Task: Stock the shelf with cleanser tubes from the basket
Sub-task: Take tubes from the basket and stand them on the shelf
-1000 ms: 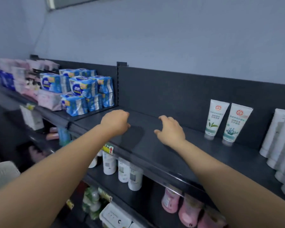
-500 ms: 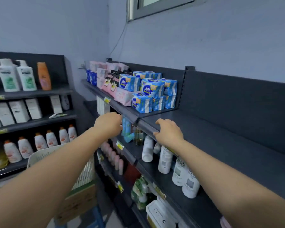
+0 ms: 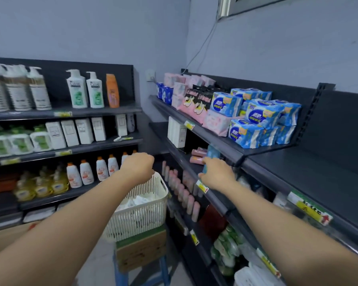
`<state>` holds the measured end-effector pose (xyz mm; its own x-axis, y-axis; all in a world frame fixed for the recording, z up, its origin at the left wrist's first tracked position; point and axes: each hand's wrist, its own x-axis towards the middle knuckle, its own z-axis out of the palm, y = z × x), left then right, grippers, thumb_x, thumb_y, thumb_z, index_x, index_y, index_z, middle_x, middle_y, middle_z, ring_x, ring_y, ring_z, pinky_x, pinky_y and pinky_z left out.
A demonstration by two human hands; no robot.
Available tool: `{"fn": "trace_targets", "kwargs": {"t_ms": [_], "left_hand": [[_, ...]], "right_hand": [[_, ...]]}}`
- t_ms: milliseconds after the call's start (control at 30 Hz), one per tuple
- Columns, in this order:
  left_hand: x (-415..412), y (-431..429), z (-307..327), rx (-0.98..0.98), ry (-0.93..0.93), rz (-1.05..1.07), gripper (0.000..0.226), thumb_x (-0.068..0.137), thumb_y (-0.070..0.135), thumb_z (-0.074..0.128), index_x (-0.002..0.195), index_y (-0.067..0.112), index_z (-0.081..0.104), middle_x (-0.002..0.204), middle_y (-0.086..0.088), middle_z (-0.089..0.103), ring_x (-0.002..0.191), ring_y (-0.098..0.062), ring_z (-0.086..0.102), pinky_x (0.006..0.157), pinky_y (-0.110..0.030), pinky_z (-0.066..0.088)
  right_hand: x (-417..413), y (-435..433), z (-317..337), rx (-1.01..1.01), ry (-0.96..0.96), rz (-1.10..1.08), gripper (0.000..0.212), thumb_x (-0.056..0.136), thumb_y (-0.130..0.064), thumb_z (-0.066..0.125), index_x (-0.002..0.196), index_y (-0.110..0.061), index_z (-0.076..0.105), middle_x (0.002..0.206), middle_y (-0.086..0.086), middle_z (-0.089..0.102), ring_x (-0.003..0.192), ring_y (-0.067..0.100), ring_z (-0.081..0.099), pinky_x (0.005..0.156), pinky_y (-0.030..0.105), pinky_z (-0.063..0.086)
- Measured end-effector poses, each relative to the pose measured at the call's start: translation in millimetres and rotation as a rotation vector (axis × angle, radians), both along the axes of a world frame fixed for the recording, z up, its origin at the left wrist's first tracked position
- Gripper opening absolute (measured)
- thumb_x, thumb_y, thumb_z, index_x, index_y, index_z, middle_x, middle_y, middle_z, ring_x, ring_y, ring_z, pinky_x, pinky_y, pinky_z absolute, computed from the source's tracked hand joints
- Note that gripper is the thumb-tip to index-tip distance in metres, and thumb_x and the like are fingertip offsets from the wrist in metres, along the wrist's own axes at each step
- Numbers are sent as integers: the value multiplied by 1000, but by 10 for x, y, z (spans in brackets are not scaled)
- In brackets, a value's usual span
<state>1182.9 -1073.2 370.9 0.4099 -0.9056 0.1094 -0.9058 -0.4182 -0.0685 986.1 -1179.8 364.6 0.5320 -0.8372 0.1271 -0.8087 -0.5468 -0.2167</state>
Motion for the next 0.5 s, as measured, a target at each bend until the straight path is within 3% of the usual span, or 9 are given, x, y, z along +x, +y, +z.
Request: {"fn": "trace_targets", "kwargs": {"t_ms": [233, 333, 500], "left_hand": [[682, 68, -333, 44, 37, 54, 34, 94, 32, 55, 120, 10, 54, 125, -9, 50, 115, -31, 49, 86, -42, 48], [936, 27, -464, 59, 62, 72, 40, 93, 34, 56, 124, 9, 52, 125, -12, 54, 110, -32, 55, 82, -41, 51], [1283, -103, -712, 119, 93, 111, 27, 94, 33, 55, 111, 13, 59, 111, -6, 62, 102, -27, 59, 78, -39, 53]], "right_hand": [[764, -16, -289, 46, 15, 56, 35, 91, -34, 52, 121, -17, 55, 124, 11, 57, 116, 32, 52, 92, 40, 47], [1038, -64, -409, 64, 44, 84, 34, 89, -29, 53, 120, -16, 56, 121, 12, 58, 115, 33, 53, 91, 39, 47], [1500, -279, -656, 83, 85, 134, 57, 89, -32, 54, 141, -15, 41, 131, 13, 55, 120, 32, 53, 96, 40, 47]]}}
